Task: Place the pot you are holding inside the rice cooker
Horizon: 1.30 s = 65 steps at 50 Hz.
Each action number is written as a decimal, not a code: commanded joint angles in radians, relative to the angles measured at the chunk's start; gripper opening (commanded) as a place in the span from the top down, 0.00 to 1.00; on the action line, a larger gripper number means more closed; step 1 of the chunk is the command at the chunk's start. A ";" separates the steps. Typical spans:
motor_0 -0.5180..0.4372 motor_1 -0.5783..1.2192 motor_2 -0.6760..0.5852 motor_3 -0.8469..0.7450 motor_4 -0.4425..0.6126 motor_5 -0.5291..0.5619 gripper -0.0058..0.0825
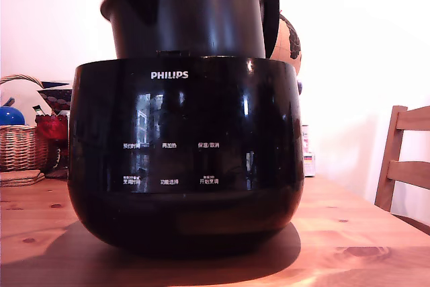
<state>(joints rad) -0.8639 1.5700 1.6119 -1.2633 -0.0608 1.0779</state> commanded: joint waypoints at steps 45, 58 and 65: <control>0.018 0.086 0.029 -0.023 0.065 0.021 0.96; 0.016 0.098 0.029 -0.026 0.082 -0.011 0.96; 0.017 0.098 0.029 -0.027 0.080 -0.034 0.95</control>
<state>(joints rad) -0.8375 1.6581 1.6211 -1.2877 0.0074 1.0588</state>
